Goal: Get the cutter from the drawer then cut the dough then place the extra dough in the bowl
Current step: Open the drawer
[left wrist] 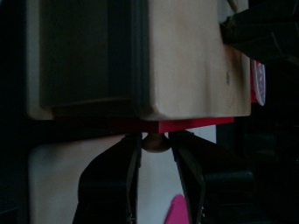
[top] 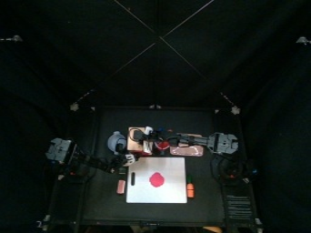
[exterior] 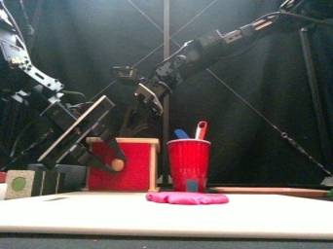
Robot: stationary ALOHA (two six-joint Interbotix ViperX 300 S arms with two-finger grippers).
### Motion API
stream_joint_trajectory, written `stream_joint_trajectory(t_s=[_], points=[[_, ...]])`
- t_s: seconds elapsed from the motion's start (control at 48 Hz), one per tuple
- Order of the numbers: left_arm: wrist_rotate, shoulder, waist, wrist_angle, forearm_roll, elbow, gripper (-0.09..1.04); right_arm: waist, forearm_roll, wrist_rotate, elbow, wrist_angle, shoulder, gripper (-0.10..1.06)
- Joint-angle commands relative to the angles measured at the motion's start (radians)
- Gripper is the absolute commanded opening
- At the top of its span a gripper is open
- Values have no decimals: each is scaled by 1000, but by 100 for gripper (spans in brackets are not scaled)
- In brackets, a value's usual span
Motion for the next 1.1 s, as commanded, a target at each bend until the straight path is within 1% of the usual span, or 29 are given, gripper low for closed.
stream_joint_trajectory(t_s=[0.021, 0.542, 1.104], points=[[3, -3, -23, 5, -11, -6, 53, 2, 0, 0, 2, 5, 8, 7], [5, -3, -80, 5, -51, -15, 53, 2, 2, 0, 3, 2, 8, 7], [6, 20, -133, 3, -69, -49, 53, 2, 5, 2, 2, -2, 14, 7]])
